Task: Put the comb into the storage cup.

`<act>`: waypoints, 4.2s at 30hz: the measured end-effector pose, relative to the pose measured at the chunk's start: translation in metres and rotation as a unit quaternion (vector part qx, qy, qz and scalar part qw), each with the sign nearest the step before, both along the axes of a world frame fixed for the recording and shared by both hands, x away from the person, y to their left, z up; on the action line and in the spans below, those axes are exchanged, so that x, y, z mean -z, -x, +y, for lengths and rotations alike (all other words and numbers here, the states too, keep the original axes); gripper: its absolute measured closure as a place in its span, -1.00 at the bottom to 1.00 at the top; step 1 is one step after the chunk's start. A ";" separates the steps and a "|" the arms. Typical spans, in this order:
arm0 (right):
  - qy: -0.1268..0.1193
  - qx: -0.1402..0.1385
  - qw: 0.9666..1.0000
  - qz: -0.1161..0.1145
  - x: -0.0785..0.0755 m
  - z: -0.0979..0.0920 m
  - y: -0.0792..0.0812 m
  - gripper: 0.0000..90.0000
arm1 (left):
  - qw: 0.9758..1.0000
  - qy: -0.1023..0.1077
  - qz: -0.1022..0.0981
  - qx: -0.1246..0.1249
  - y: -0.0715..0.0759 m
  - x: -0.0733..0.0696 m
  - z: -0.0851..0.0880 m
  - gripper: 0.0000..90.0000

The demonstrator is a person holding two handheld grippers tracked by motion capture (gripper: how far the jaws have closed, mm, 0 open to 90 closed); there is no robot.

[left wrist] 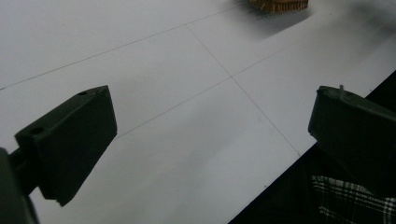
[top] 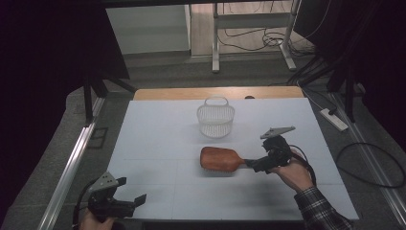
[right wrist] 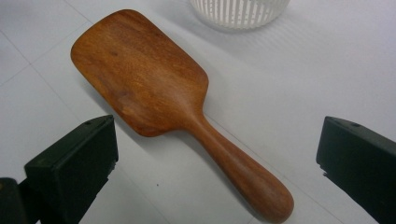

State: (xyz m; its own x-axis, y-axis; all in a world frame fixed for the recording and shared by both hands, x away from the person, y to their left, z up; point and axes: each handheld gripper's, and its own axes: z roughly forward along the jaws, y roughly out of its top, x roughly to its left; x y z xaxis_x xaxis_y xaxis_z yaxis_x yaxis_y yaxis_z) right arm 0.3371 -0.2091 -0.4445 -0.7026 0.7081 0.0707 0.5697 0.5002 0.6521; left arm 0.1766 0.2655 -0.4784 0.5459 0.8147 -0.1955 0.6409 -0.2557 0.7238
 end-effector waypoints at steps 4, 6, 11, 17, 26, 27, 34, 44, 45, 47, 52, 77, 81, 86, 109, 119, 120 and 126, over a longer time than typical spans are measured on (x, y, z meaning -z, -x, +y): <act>0.005 0.002 1.000 0.004 0.000 0.003 -0.005 -1.00 | 1.000 -0.001 0.000 0.000 0.000 0.000 0.000 -0.98; 0.005 0.002 1.000 0.006 0.001 0.004 -0.006 -1.00 | 1.000 0.000 0.000 0.000 0.000 0.000 0.000 -0.98; 0.016 0.001 1.000 0.005 0.002 0.008 -0.013 -1.00 | 1.000 0.000 0.000 0.001 0.000 0.000 0.000 -0.98; 0.035 0.006 0.999 0.010 0.004 0.015 -0.022 -1.00 | 1.000 0.001 0.000 0.001 0.000 0.000 0.000 -0.98; 0.053 0.011 0.998 0.025 0.007 0.026 -0.032 -1.00 | 1.000 0.001 0.001 0.002 0.000 0.000 0.000 -0.98; 0.054 0.012 0.998 0.025 0.008 0.027 -0.033 -1.00 | 1.000 0.001 0.001 0.002 0.000 0.000 0.000 -0.98; 0.076 0.010 0.997 0.027 0.011 0.037 -0.041 -1.00 | 1.000 0.003 0.000 0.004 0.000 0.000 0.001 -0.98; 0.090 0.007 0.995 0.036 0.014 0.034 -0.046 -0.27 | 1.000 0.003 0.000 0.004 0.000 0.000 0.001 -0.97; 0.090 0.003 0.995 0.040 0.014 0.034 -0.046 -0.14 | 1.000 0.003 0.000 0.004 0.000 0.000 0.000 -0.97; 0.092 -0.006 0.995 0.041 0.014 0.033 -0.046 0.08 | 1.000 0.003 0.000 0.004 0.000 0.000 0.000 -0.97; 0.088 -0.028 0.995 0.046 0.014 0.032 -0.046 0.60 | 1.000 0.002 0.000 0.005 0.000 0.000 0.000 -0.97; 0.120 -0.010 0.991 0.053 0.046 0.019 -0.054 0.99 | 1.000 0.005 0.001 0.008 0.000 0.000 0.001 -0.96; 0.123 -0.006 0.991 0.059 0.051 0.016 -0.055 0.99 | 1.000 0.005 0.001 0.009 0.000 0.000 0.001 -0.96; 0.126 -0.008 0.990 0.065 0.055 0.014 -0.055 0.99 | 1.000 0.006 0.001 0.009 0.000 0.000 0.001 -0.96; 0.110 -0.037 0.990 0.084 0.055 0.014 -0.020 0.99 | 1.000 0.003 0.001 0.010 -0.001 0.000 0.000 -0.95; 0.099 -0.047 0.990 0.093 0.055 0.015 -0.004 0.99 | 1.000 0.002 0.002 0.011 -0.001 0.000 -0.001 -0.95; 0.099 -0.049 0.989 0.093 0.054 0.015 -0.002 0.99 | 1.000 0.002 0.002 0.011 -0.001 0.000 -0.001 -0.95; 0.102 -0.060 0.988 0.097 0.055 0.018 0.007 0.99 | 1.000 0.002 0.002 0.012 -0.002 0.000 -0.001 -0.95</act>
State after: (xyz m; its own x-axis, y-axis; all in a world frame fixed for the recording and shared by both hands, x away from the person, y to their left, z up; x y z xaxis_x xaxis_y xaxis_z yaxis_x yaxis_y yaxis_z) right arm 0.3299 -0.1915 -0.4996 -0.7691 0.6344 0.0778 0.6035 0.6807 0.4153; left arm 0.1782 0.2646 -0.4786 0.5638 0.8012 -0.2003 0.6373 -0.2678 0.7226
